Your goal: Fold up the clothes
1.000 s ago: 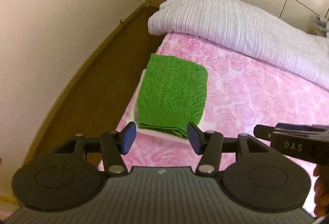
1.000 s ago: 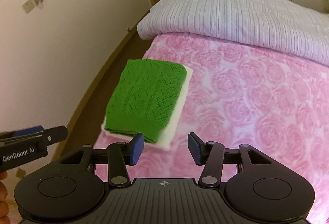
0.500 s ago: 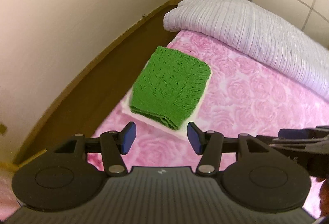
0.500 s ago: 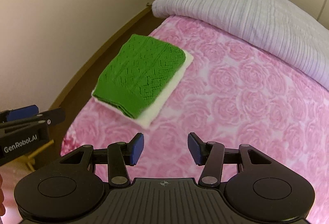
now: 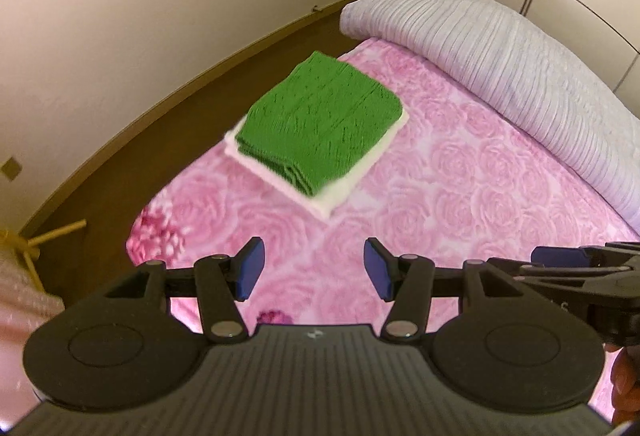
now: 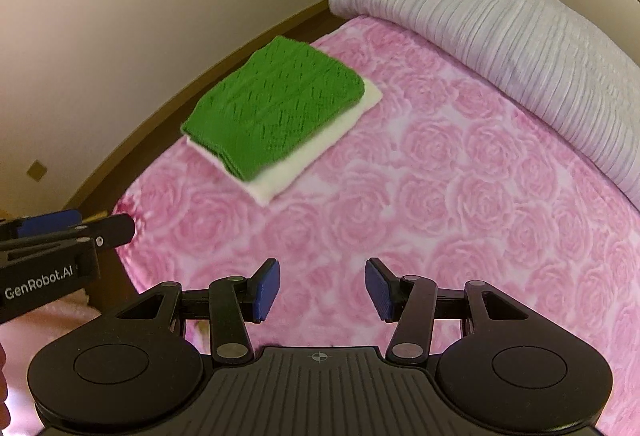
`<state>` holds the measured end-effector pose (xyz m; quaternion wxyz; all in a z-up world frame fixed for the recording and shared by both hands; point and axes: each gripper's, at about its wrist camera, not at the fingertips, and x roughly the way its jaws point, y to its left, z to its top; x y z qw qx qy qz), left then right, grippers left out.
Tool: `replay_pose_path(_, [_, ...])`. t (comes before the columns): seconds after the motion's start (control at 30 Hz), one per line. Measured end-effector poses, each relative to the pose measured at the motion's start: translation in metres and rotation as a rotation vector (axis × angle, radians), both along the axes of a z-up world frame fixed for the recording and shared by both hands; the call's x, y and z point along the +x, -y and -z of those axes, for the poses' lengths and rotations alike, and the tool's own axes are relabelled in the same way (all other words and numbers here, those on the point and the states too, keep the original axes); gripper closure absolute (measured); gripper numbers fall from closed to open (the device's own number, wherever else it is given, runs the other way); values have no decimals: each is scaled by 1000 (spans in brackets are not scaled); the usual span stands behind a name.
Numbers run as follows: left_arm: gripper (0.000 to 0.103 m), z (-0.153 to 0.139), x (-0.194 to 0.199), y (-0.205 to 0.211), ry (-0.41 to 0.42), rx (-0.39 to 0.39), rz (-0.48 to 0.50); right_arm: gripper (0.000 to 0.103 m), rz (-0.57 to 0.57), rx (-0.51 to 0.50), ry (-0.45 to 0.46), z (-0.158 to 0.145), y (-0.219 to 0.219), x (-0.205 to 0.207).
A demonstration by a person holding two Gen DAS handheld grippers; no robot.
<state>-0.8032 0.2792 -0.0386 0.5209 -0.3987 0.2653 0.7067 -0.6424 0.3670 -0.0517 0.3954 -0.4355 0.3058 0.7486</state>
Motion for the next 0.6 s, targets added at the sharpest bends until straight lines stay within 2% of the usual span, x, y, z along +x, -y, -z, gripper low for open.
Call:
replay_pose_path(0.27, [52, 2, 29, 14, -12, -7, -80, 52, -54, 3, -16, 3, 1, 26])
replay_pose_path(0.6, [52, 6, 50, -3, -7, -28, -105, 52, -84, 10, -26, 2, -17, 43])
